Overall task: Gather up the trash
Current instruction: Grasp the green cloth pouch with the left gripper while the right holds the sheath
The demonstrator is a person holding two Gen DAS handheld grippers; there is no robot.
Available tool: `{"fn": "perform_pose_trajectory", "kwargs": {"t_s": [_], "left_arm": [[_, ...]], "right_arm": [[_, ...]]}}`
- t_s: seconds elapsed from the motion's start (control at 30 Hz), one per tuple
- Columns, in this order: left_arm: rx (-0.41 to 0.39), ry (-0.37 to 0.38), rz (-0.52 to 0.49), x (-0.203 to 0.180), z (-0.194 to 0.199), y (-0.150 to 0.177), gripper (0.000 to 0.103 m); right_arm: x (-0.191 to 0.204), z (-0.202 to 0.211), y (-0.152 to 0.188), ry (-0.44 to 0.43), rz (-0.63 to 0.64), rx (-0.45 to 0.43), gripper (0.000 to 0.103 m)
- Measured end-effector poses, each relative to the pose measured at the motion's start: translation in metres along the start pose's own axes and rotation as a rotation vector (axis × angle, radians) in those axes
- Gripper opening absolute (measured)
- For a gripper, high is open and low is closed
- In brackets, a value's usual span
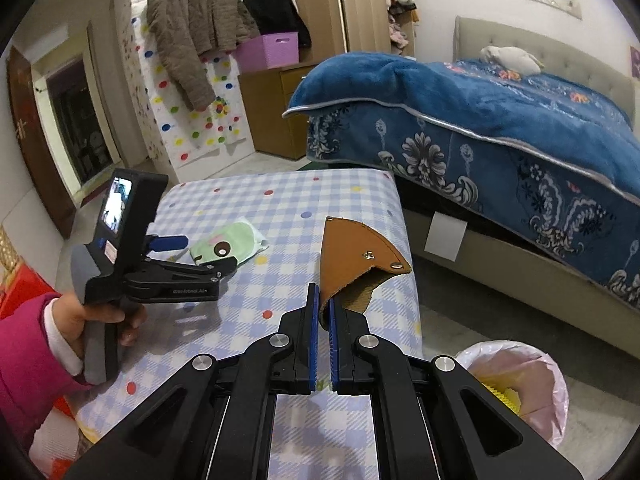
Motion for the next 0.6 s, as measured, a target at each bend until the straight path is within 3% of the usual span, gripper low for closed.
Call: {"fn": "perform_pose_trajectory", "kwargs": {"t_s": [0.1, 0.2, 0.4, 0.6], "left_arm": [[0.005, 0.033, 0.006, -0.001, -0.002, -0.002, 0.091], [0.008, 0.017, -0.007, -0.001, -0.005, -0.003, 0.09], [-0.005, 0.01, -0.022, -0.008, 0.0, 0.0, 0.078], [-0.005, 0.023, -0.037, -0.022, 0.02, 0.025, 0.063]], "right_arm": [[-0.002, -0.003, 0.001, -0.004, -0.012, 0.002, 0.004], [0.0, -0.004, 0.002, -0.006, -0.017, 0.005, 0.004], [0.003, 0.004, 0.005, -0.003, -0.026, 0.003, 0.004], [0.001, 0.029, 0.011, 0.016, -0.033, -0.016, 0.004]]}}
Point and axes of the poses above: each gripper's, at about its wrist camera, not at the fingertips, and z roughly against the way its jaws point, x to its left, y to its underside, the point moved 10 cm from there along -z, roughly the way its jaws point, and after that the axes turned 9 degrees about z, right-handed, at the moved point
